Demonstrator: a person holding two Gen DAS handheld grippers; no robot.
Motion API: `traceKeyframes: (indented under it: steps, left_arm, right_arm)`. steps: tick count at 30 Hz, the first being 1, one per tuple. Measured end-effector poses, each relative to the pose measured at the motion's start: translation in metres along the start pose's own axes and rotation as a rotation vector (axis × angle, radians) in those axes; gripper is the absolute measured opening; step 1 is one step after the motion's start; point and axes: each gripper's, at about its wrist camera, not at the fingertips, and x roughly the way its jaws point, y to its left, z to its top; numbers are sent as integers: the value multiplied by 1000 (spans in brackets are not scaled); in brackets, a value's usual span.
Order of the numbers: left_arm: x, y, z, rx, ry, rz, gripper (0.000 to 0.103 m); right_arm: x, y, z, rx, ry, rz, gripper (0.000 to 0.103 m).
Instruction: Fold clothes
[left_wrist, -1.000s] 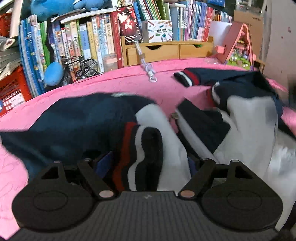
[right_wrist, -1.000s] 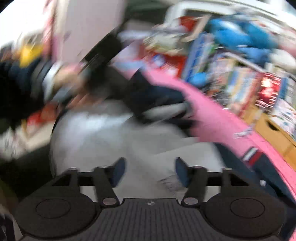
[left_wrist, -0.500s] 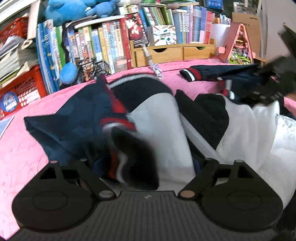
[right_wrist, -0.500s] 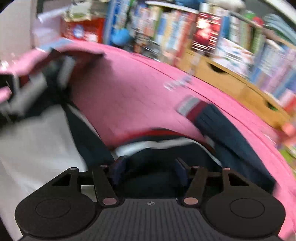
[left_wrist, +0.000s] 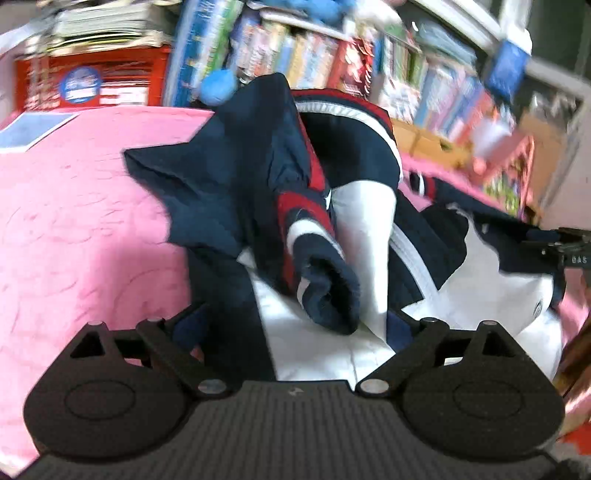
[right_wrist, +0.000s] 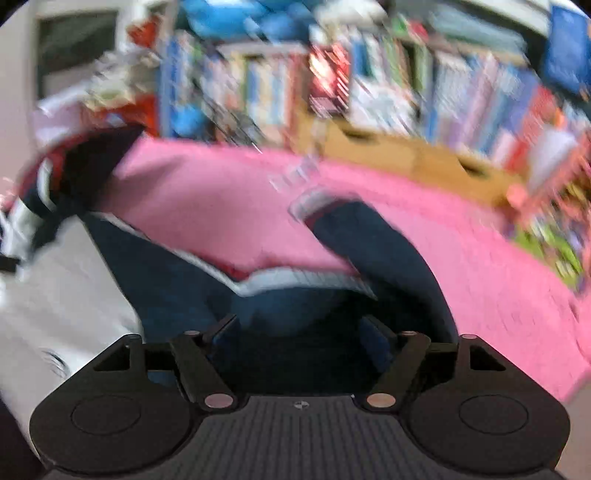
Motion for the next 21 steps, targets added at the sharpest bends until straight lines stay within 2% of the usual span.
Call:
traceKeyframes:
  steps: [2,4,6,8,9,10,11,12,14,16,18,21]
  left_arm:
    - [-5,-2,-3,-12,-4,18,96]
    - [-7,-6,-8,10,-6,38,98]
    - [-9,-9,-10,17,-10,46,99]
    - [-10,-10,-12,15,-12,49,99]
    - [-10,-10,-12,14,-12,51,99]
    - [-11,-10,-13,16,-11,52,99]
    - [-11,-10,-13,21,-9,52,99]
    - [-11,-10,-13,25,-7,51,99]
    - [-13,-10,-14,34,1,47,99]
    - [-15,-8,-11,50,17,40,99]
    - [-19,-8,-4,70,21,34,99]
    - [-40,-15,18,148,-69,45,99]
  right_arm:
    - [5,15,17,-17,-42,114,93]
    - [20,34,33,-21,-42,239,96]
    - [46,54,47,-8,-6,347,100]
    - [52,68,49,-20,6,393,99]
    - [49,74,47,-35,4,403,94]
    - [46,80,45,-50,2,413,74]
    - [43,86,43,-64,-1,423,64]
    - [40,92,41,-79,-3,433,61]
    - [33,104,37,-109,-7,453,41]
    - [27,116,33,-138,-12,472,33]
    - [20,127,28,-176,-16,484,30]
    - [-3,134,8,-289,-19,440,27]
